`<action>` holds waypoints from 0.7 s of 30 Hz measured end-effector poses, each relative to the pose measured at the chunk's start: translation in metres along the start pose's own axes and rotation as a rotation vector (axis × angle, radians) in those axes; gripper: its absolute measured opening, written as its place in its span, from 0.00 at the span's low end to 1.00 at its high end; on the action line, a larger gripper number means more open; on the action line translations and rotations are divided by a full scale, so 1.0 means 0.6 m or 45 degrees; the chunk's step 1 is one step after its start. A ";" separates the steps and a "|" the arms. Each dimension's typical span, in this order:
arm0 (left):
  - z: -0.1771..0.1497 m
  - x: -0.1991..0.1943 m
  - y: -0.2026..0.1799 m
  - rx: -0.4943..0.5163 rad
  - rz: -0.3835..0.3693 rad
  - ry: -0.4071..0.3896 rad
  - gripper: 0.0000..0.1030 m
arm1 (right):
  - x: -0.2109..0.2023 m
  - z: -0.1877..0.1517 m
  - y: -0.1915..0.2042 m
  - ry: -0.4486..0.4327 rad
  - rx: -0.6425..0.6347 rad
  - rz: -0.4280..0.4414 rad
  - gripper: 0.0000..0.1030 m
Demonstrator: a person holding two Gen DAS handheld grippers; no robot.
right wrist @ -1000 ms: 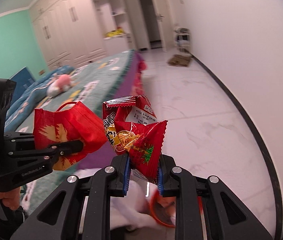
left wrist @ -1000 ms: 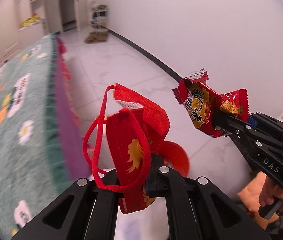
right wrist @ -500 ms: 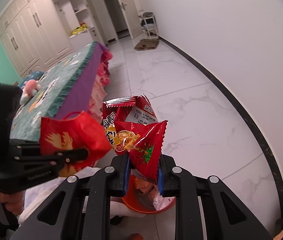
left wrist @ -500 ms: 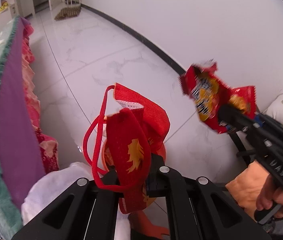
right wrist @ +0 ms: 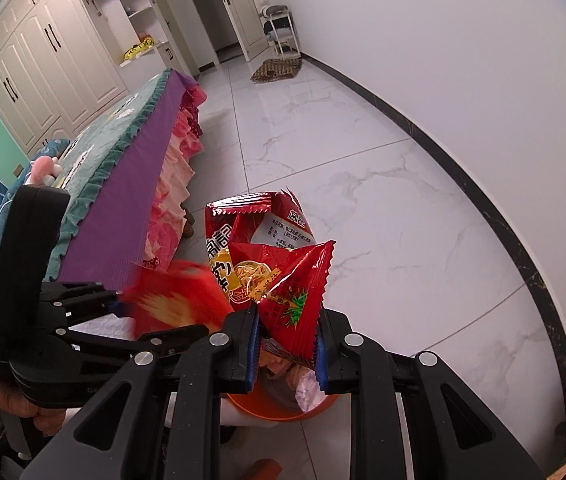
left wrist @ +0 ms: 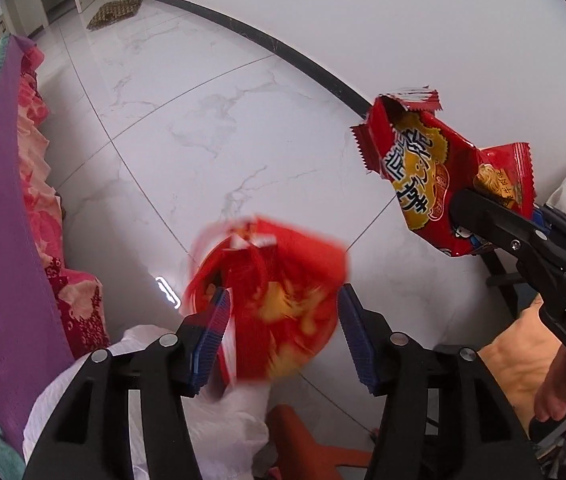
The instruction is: Collect trash
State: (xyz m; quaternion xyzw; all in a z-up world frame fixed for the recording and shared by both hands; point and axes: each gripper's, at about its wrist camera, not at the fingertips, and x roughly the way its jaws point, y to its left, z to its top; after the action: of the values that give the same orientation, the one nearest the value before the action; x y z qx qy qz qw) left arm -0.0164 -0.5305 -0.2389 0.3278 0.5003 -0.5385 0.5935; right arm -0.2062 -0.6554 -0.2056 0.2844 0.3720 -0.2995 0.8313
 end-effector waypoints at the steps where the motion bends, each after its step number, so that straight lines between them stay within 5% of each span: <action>1: 0.000 0.001 -0.001 -0.003 0.004 0.004 0.56 | 0.006 0.002 0.004 0.006 0.000 0.003 0.21; 12: -0.015 -0.026 0.014 -0.058 0.085 -0.021 0.56 | 0.057 0.002 0.038 0.070 -0.053 0.033 0.24; 18: -0.022 -0.040 0.035 -0.125 0.128 -0.038 0.56 | 0.077 0.000 0.065 0.081 -0.072 0.034 0.51; 21: -0.028 -0.043 0.046 -0.151 0.138 -0.040 0.56 | 0.077 0.000 0.075 0.081 -0.078 0.041 0.52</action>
State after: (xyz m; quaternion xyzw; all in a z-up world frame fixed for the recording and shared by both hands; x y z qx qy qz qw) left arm 0.0081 -0.5015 -0.2234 0.3101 0.5034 -0.4801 0.6480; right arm -0.1490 -0.6389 -0.2307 0.2743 0.4024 -0.2654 0.8321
